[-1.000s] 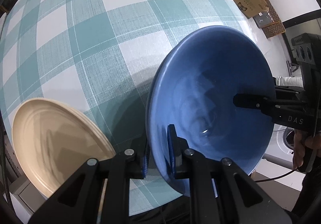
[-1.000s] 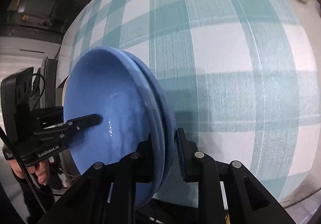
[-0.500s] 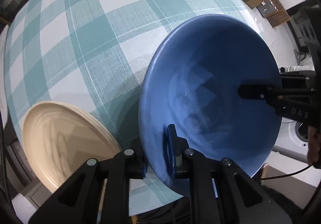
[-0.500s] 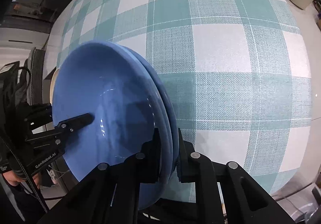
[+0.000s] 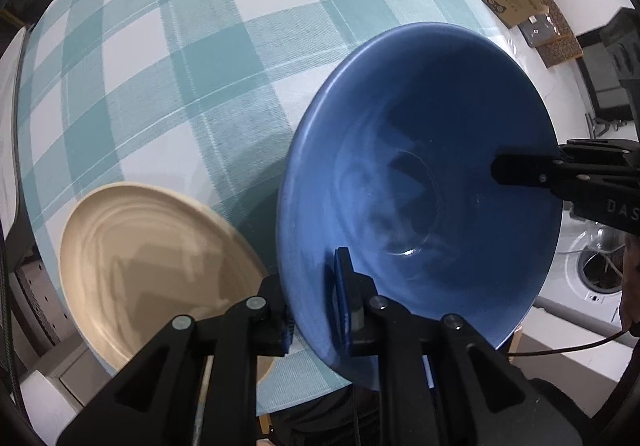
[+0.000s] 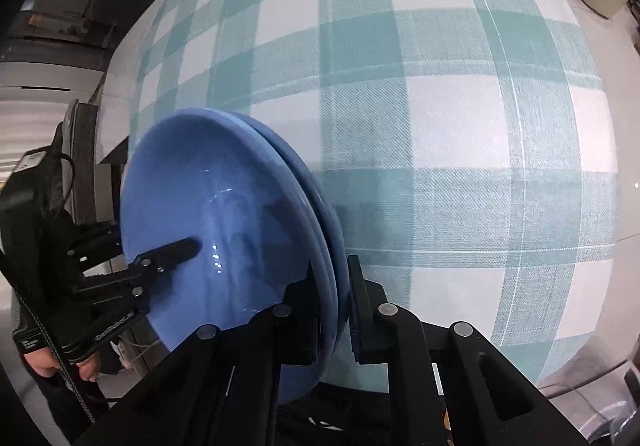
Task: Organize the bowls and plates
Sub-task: 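Lift and carry the stacked blue bowls toward the cream plates with both tools, then lower the blue bowl stack onto the cream plate stack with both tools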
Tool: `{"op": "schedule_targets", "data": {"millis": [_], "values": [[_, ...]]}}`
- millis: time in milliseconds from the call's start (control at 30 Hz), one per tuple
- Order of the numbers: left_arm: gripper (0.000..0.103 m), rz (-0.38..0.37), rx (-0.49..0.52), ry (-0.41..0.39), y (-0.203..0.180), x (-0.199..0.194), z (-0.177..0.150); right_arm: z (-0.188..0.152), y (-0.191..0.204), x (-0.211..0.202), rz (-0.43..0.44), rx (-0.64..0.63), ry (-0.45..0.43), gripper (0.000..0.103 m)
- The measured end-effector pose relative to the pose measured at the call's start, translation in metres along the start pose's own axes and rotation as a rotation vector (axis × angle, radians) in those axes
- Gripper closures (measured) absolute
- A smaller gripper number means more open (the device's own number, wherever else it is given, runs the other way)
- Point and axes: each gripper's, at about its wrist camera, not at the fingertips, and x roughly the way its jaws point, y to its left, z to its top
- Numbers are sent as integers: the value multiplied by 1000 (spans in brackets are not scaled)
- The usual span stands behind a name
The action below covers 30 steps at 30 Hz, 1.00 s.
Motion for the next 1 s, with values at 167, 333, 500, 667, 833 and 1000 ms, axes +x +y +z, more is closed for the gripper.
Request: {"op": "schedule_targets", "data": {"millis": [167,333,500,667,833,1000], "values": [[88,-1,-21,-17,9,-12,-3,2,13,-14,2,-21,-15,92],[89,-1,-59,12,17,8,2,5,16,-1,2,-22,-2,92],[88,-14,-49,30,15,20,4,3,5,12,-16,-11,14,92],[88,-13,-47,26,15,23,4,2,4,18,-29,-35,-3,92],[87,2,-32,21,14,21,0,4,6,38,-41,-34,26,92],[87,-2,-47,28,16,19,-3,0,12,49,-70,-58,21,90]]}}
